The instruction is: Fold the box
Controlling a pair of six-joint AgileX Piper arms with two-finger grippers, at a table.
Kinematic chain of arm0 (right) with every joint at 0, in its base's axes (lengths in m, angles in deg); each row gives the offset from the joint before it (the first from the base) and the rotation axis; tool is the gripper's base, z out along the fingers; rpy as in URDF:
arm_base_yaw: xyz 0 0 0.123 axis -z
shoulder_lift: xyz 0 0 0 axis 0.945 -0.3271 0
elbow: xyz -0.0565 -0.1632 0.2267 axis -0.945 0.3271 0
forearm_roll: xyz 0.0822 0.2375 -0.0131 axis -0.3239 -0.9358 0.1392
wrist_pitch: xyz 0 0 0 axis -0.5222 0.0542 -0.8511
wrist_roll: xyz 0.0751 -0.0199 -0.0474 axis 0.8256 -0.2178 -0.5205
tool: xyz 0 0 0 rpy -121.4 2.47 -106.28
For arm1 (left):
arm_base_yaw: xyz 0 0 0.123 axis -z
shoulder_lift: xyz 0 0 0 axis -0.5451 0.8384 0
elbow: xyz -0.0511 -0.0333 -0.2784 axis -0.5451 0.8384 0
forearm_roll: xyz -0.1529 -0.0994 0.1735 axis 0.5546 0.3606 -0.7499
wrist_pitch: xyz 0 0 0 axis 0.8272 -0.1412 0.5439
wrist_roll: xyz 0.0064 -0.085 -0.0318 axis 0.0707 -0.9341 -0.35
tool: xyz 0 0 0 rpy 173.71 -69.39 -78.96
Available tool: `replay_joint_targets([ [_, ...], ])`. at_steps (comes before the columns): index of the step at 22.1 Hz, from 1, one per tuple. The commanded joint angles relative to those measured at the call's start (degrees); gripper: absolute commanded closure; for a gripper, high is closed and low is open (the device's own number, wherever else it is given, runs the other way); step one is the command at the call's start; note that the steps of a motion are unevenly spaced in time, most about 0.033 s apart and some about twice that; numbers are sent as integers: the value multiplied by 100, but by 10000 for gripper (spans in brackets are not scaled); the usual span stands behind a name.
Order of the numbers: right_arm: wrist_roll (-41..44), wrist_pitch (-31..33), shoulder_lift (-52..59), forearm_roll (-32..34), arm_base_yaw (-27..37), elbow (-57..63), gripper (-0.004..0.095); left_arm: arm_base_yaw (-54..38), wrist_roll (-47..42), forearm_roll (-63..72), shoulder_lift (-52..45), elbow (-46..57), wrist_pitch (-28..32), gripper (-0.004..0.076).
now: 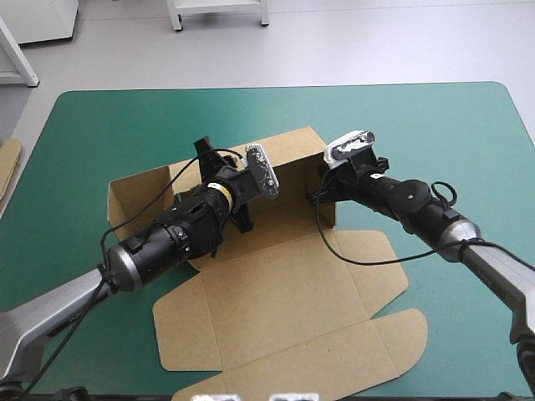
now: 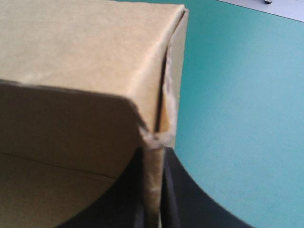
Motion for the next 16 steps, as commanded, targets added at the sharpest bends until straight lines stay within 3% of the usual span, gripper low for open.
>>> replay_joint_targets([
  [1,71,22,209,-19,-17,-163,921,55,15,292,-369,-135,164,367],
  [6,76,-15,209,-19,-17,-163,921,439,30,585,-401,-135,-80,341],
  [10,85,-15,209,-19,-17,-163,920,1172,-60,650,-451,-323,-1221,369],
  [12,99,-19,209,-19,-17,-163,921,1512,-75,680,-451,-642,-1912,515],
  [14,99,-28,209,-8,-17,-163,921,1635,-75,680,-451,-967,-2021,681],
  [15,99,-28,209,-8,-17,-163,921,1635,-120,652,-451,-1055,-1960,734],
  [16,107,-28,209,-8,-17,-163,921,1624,-117,598,-451,-1092,-1893,727],
])
